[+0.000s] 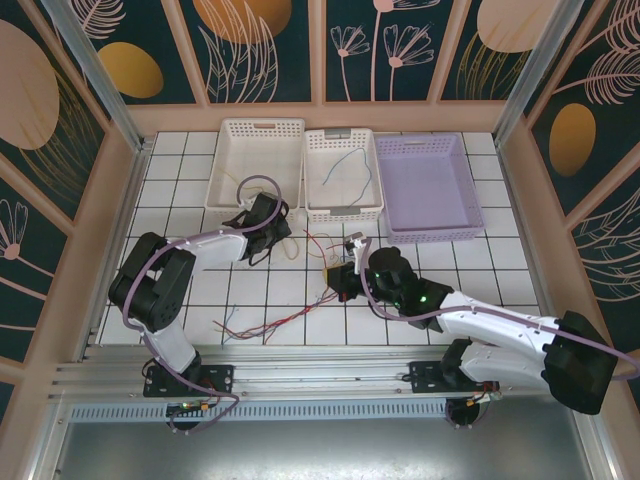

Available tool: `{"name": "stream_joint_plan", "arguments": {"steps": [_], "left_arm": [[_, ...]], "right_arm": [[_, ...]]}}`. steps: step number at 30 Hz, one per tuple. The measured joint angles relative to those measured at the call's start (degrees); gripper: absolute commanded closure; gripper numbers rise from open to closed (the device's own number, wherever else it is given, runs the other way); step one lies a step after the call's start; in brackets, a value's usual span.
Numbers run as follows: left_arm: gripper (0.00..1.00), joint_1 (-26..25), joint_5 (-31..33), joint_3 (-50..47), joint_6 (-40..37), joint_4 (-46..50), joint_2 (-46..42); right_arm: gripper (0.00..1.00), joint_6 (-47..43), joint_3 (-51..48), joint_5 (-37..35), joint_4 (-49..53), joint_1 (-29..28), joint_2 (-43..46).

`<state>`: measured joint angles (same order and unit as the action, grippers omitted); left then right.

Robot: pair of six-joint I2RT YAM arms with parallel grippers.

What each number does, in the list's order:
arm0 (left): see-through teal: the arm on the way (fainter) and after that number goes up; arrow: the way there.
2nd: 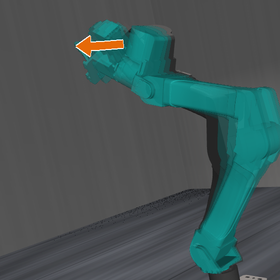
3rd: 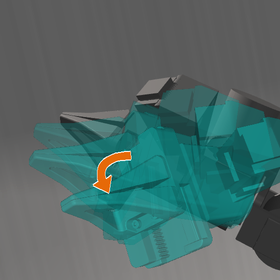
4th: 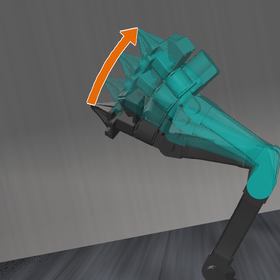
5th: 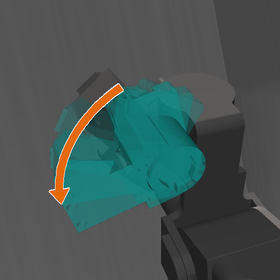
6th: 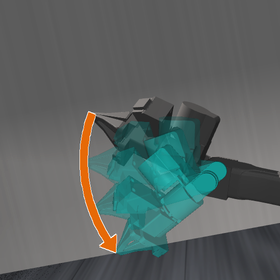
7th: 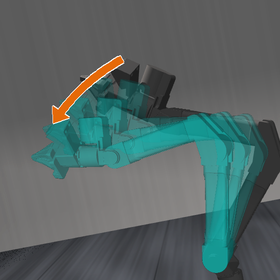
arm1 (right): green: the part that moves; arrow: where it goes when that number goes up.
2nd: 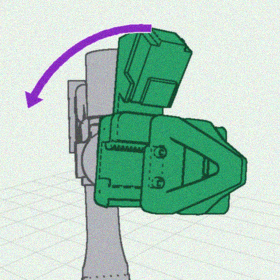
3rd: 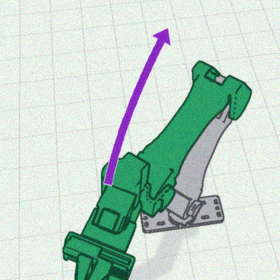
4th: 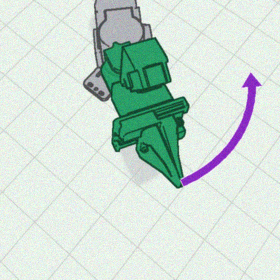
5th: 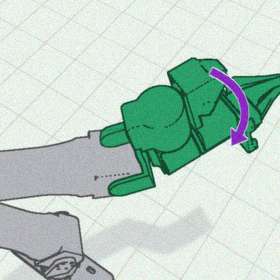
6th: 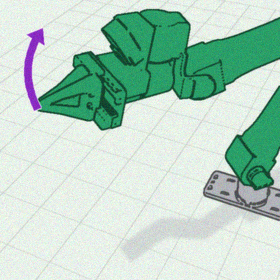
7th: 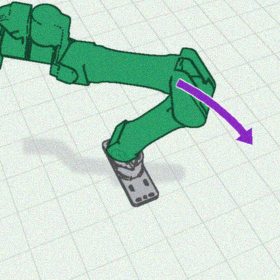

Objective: Untangle the cables

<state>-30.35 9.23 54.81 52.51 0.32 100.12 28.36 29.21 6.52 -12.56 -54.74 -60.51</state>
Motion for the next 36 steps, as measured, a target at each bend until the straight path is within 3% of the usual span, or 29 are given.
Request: {"name": "stream_joint_plan", "arguments": {"steps": [11,18,28,36], "left_arm": [[1.0,0.66,-7.63,13.07,-2.99,5.88,-6.67],[1.0,8.24,-18.53,18.23,-0.87,5.27,-4.68],[1.0,12.02,-33.0,22.77,8.98,-0.61,8.37],[1.0,17.94,-40.26,22.77,19.69,-10.27,12.17]], "right_arm": [[1.0,0.0,0.0,0.0,0.09,0.0,1.03],[1.0,0.0,0.0,0.0,0.09,0.0,1.01],[1.0,0.0,0.04,0.0,0.09,0.0,1.01],[1.0,0.0,0.52,0.0,0.15,0.0,1.01]]}}
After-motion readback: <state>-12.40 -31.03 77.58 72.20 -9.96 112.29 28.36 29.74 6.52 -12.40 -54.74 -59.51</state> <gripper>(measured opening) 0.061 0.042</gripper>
